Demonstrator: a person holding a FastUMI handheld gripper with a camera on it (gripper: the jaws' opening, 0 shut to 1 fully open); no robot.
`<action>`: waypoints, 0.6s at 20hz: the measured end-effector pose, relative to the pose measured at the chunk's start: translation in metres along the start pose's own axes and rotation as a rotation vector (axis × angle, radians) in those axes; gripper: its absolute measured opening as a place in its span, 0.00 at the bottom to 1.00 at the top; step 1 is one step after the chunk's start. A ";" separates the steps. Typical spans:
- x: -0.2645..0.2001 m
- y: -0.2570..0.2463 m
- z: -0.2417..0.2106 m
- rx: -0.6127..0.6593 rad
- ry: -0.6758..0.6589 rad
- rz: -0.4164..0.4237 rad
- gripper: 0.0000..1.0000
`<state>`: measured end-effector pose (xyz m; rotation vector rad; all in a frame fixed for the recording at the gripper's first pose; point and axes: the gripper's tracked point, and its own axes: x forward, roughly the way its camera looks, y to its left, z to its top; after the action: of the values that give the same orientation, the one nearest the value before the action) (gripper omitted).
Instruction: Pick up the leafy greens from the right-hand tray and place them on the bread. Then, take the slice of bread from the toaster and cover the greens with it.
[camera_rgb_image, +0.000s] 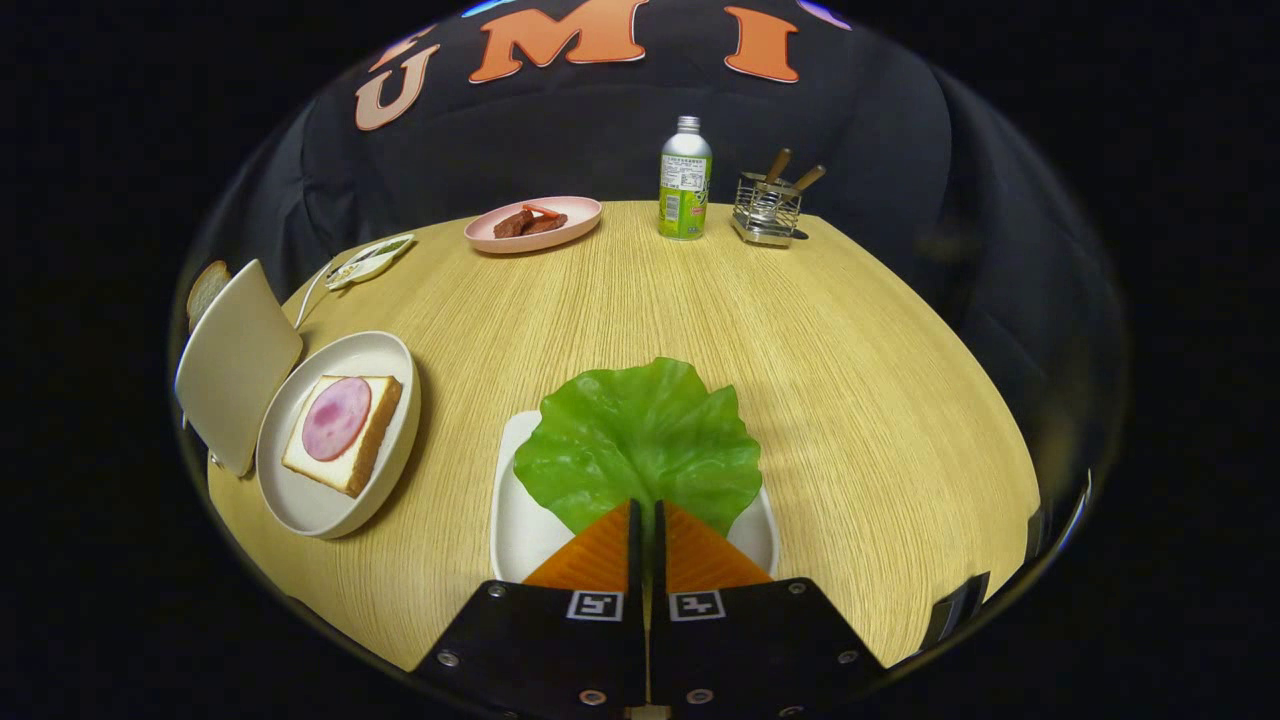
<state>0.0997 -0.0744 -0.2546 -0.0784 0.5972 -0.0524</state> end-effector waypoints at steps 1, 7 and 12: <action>-0.003 0.002 0.004 -0.003 -0.009 0.004 0.01; -0.020 0.021 0.032 0.035 -0.056 0.057 0.01; -0.032 0.039 0.045 0.032 -0.081 0.081 0.01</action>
<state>0.0991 -0.0308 -0.2031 -0.0249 0.5182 0.0193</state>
